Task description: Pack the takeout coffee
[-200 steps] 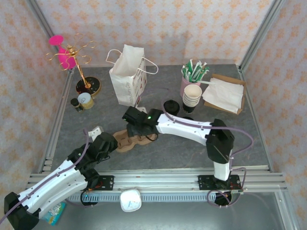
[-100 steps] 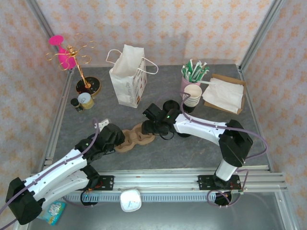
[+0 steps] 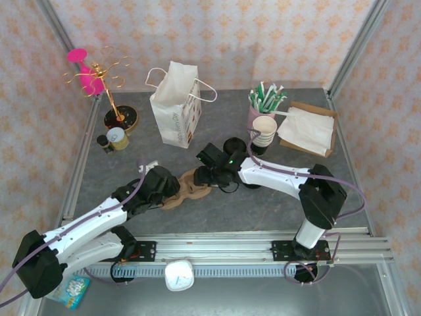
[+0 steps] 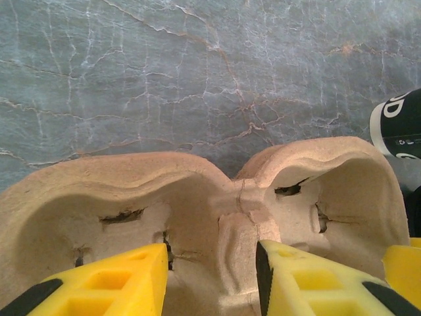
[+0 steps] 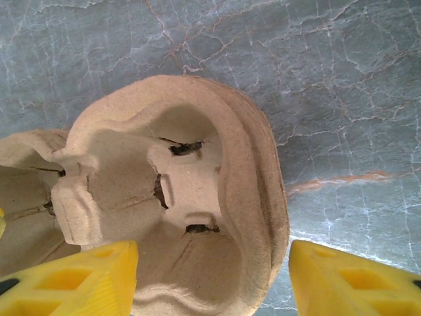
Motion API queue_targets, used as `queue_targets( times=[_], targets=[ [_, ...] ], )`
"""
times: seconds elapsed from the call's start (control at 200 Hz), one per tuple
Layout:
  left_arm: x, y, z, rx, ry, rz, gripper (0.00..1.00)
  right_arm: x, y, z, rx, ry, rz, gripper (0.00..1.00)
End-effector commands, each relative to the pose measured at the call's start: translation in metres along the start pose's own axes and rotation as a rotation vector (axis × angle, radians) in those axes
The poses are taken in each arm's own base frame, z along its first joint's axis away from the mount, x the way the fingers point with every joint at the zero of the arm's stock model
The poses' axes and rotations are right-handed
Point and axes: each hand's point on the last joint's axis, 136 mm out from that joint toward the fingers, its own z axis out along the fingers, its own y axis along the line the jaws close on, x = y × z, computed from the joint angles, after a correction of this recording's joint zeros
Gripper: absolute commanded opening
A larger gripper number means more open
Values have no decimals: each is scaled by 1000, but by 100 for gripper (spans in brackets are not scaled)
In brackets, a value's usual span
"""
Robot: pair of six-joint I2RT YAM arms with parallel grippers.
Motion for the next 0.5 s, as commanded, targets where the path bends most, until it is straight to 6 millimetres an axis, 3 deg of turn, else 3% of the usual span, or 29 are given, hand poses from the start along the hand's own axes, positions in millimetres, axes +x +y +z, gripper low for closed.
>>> queue_targets(
  times=[0.0,0.36,0.495],
  targets=[
    [-4,-16,-1,42,6,16,44,3,1,4,-25,19,7,59],
    [4,-21,12,27,54,54,54,3,21,-10,-139,20,4,46],
    [5,-13,18,-28,58,84,56,1,26,-19,-177,-4,0,41]
  ],
)
